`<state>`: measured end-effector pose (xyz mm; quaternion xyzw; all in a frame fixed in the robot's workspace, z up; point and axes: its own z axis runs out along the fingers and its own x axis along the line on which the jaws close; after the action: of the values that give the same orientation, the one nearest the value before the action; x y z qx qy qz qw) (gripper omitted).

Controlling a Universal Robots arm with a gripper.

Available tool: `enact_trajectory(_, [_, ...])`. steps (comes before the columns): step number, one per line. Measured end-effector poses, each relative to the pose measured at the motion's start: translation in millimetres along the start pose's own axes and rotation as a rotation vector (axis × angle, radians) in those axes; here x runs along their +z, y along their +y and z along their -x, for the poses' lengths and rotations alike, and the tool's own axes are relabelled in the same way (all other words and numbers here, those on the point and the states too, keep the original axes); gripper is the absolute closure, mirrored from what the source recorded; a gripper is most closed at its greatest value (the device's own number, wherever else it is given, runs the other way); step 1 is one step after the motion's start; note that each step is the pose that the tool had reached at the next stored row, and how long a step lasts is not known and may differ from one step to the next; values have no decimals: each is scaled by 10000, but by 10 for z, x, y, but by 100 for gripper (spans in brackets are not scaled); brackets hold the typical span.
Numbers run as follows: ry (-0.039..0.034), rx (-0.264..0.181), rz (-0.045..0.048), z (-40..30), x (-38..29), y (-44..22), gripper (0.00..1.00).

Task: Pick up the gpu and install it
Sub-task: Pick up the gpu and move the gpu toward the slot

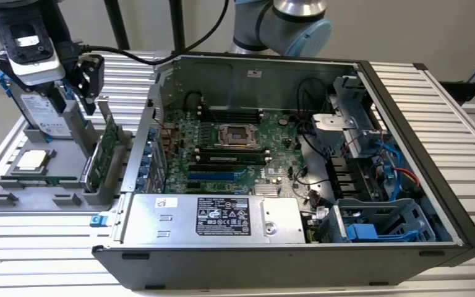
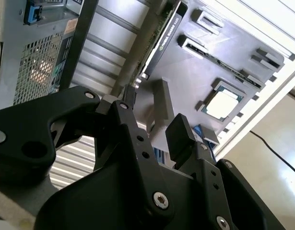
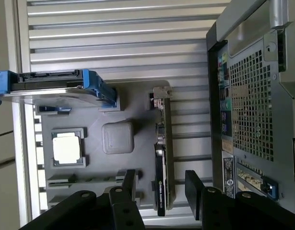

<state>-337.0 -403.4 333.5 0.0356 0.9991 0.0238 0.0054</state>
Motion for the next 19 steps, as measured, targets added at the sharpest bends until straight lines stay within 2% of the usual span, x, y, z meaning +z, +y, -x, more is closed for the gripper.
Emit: enact_trajectory(19, [75, 4, -5, 51, 91, -117, 0])
